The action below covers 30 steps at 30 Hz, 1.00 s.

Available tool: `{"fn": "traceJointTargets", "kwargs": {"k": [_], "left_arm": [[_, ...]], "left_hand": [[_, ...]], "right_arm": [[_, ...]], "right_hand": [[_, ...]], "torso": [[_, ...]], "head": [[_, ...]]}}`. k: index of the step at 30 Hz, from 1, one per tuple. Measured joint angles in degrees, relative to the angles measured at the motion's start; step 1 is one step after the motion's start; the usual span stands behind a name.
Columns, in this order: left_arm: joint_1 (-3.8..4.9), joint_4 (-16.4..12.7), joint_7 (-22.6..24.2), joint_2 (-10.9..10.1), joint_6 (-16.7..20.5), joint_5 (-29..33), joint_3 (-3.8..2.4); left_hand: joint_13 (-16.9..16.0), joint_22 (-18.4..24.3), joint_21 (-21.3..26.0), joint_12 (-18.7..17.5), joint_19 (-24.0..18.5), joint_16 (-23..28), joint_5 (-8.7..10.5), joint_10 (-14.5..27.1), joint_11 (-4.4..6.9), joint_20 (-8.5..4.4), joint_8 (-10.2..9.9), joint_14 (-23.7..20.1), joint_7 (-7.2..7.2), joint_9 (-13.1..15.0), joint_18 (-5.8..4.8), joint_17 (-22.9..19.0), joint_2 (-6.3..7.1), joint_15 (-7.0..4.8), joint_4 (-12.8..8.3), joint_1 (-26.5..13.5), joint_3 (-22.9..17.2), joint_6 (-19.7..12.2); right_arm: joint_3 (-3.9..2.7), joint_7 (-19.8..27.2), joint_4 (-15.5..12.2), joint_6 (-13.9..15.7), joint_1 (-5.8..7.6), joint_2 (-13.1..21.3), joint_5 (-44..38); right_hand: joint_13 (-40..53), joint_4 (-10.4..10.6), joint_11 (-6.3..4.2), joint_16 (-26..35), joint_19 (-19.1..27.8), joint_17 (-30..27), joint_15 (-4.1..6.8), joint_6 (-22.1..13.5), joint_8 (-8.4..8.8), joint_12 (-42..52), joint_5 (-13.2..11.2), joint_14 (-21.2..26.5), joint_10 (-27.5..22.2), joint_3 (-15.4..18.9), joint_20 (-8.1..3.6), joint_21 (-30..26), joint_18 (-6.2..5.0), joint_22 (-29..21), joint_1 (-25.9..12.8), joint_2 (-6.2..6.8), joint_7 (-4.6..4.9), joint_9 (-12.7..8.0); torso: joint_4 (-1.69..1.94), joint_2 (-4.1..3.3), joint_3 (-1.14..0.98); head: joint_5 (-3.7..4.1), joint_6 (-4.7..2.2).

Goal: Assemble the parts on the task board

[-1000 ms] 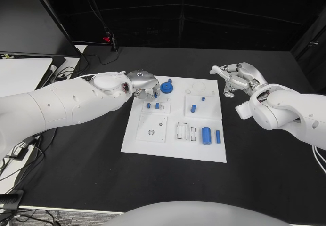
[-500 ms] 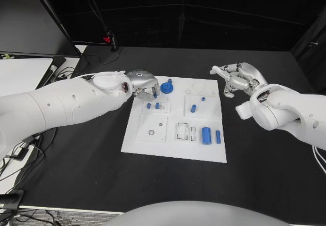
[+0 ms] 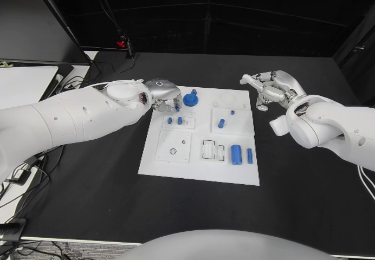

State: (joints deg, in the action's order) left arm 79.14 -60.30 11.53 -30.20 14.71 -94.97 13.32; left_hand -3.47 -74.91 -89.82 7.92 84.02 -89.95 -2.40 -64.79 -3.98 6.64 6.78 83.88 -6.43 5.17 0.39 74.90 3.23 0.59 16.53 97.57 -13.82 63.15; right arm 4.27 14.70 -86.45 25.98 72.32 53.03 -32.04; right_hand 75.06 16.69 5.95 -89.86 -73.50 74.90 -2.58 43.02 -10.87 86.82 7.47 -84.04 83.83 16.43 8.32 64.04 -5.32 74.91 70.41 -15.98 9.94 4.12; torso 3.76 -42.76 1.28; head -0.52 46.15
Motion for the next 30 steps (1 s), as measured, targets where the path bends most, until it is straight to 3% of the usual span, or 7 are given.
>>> {"fn": "traceJointTargets", "kwargs": {"k": [30], "left_arm": [[0.03,0.6,0.1,0.6,-1.3,0.0,-0.06]], "left_hand": [[0.0,0.0,0.0,-0.8,0.0,0.0,0.0,0.2,-0.21,0.0,-0.2,0.0,-0.52,-0.1,0.0,0.0,0.61,0.0,0.2,-0.3,-0.2,0.1]], "right_arm": [[0.0,0.0,0.1,-0.1,-0.01,0.0,0.0]], "right_hand": [[0.0,0.0,0.0,0.0,0.0,0.0,0.0,0.0,0.0,0.2,0.0,0.0,0.0,0.0,0.0,-0.2,0.0,0.0,0.0,0.0,0.0,0.0]], "torso": [[0.07,-0.01,0.01]], "head": [[0.29,0.1]]}}
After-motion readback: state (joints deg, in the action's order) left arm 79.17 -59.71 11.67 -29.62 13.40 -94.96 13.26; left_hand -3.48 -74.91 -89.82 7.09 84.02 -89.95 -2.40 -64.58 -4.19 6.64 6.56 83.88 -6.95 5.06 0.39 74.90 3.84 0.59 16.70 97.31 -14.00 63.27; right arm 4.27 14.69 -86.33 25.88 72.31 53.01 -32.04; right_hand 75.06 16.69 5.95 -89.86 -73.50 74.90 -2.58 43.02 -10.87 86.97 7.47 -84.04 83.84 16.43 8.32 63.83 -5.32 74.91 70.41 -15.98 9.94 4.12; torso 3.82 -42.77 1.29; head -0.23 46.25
